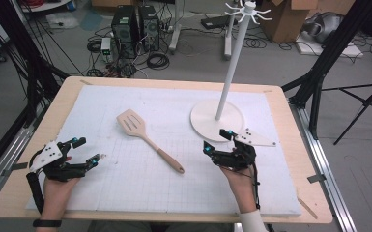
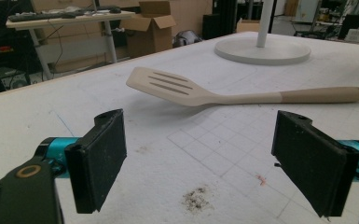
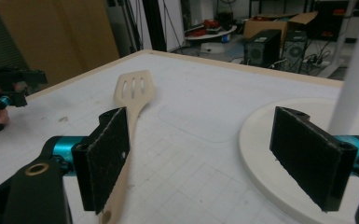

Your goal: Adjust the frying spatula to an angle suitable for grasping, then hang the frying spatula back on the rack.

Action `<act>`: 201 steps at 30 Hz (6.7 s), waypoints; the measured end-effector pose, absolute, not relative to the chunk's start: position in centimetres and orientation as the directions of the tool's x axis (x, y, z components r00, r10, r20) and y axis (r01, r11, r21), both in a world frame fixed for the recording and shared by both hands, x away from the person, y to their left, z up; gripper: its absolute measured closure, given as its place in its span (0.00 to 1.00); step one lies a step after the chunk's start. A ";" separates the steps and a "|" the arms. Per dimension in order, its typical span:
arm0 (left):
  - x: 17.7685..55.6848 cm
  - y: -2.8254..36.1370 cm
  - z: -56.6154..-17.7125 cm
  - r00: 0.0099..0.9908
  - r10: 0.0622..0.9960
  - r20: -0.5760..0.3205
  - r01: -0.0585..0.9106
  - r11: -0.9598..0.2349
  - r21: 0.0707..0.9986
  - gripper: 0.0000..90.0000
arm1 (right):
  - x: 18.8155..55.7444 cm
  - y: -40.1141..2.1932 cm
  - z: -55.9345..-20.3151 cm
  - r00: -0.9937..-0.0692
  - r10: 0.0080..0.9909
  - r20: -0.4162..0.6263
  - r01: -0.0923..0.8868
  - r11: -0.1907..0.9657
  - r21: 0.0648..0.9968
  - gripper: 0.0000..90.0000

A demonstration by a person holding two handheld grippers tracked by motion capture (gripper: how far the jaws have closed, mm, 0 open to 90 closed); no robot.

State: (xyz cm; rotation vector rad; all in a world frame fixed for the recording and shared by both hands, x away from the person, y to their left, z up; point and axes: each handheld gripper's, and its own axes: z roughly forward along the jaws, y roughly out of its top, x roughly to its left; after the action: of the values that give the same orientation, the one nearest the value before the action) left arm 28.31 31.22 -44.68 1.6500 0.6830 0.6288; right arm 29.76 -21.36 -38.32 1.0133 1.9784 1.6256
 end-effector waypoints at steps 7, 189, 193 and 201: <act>28.3 31.2 -44.7 0.683 0.730 0.041 0.101 -0.150 0.984 0.20 | 31.0 -17.9 -38.3 -0.683 0.714 0.151 0.314 0.101 0.944 0.25; 28.2 30.9 -42.7 0.714 0.700 -0.020 0.127 -0.101 0.987 0.18 | 26.8 -30.2 -44.2 -0.482 0.870 0.104 0.287 0.044 0.957 0.23; 27.5 29.9 -40.6 0.746 0.665 0.016 0.031 -0.060 0.998 0.15 | 26.8 -30.2 -44.2 -0.484 0.869 0.106 0.283 0.041 0.958 0.22; 27.5 27.2 -38.1 0.814 0.577 0.067 -0.011 -0.100 0.995 0.15 | 26.8 -30.0 -44.2 -0.487 0.868 0.093 0.279 0.054 0.959 0.23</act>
State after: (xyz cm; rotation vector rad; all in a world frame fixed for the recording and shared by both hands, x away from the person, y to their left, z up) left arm 27.48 27.19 -38.10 1.6081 0.4577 0.5234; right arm 26.82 -30.05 -44.24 1.1480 1.8100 1.4518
